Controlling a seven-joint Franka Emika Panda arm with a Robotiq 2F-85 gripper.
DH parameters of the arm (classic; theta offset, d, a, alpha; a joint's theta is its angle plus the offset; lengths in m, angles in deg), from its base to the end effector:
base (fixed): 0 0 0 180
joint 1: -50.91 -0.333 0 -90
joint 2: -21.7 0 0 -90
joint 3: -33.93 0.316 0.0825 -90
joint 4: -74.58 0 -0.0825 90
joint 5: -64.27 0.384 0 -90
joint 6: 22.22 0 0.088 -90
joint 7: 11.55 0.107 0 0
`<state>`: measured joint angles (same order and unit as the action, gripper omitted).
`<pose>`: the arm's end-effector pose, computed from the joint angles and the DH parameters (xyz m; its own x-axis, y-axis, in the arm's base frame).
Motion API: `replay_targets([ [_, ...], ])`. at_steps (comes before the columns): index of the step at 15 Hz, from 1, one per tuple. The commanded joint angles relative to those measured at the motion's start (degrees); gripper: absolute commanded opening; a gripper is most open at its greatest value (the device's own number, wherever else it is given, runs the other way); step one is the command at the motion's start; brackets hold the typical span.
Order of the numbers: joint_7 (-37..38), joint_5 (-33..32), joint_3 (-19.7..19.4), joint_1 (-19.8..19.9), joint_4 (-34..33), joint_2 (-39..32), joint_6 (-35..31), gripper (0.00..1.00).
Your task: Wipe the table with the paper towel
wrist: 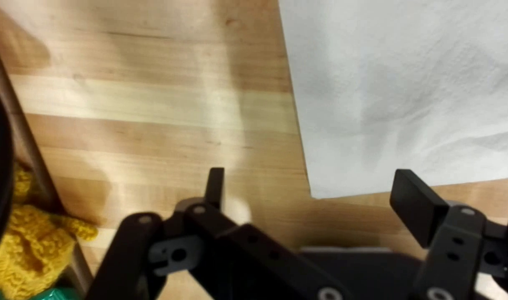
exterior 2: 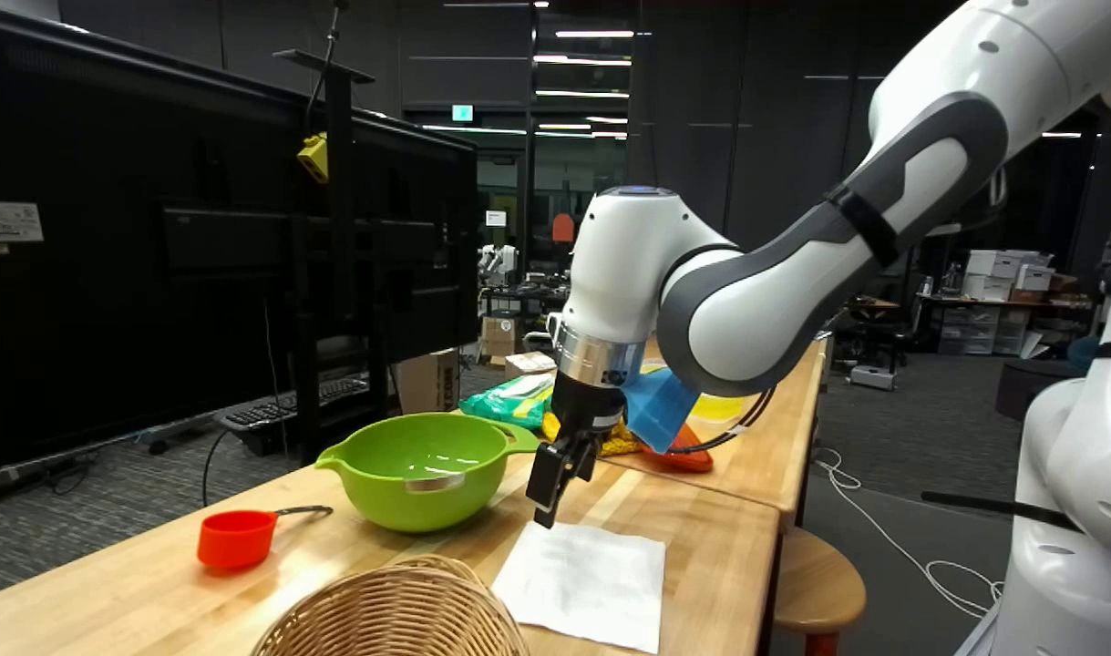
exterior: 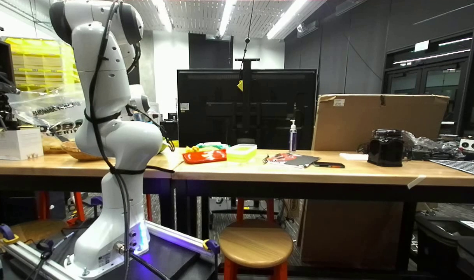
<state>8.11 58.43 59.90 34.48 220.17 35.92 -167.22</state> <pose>0.3375 0.3080 0.3730 0.8560 0.4536 0.2482 0.4420 -0.8910 0.1038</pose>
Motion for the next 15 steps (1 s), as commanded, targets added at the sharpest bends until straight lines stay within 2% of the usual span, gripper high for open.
replay_targets([
  [1, 1.1, 1.6, -0.5, -1.0, 1.4, -0.9, -2.8, 1.00],
  [9, 3.6, 2.6, -0.5, -0.9, 2.6, -3.9, -7.4, 1.00],
  [10, 3.9, 2.2, -0.5, -0.7, 2.9, -4.3, -8.0, 0.90],
  [11, 4.2, 2.3, -0.5, -0.8, 2.6, -4.3, -7.6, 0.74],
  [12, 4.6, 2.2, -0.5, -0.8, 2.4, -4.1, -7.4, 0.70],
  [15, 5.3, 1.8, -0.5, -0.6, 1.8, -3.6, -6.4, 0.47],
])
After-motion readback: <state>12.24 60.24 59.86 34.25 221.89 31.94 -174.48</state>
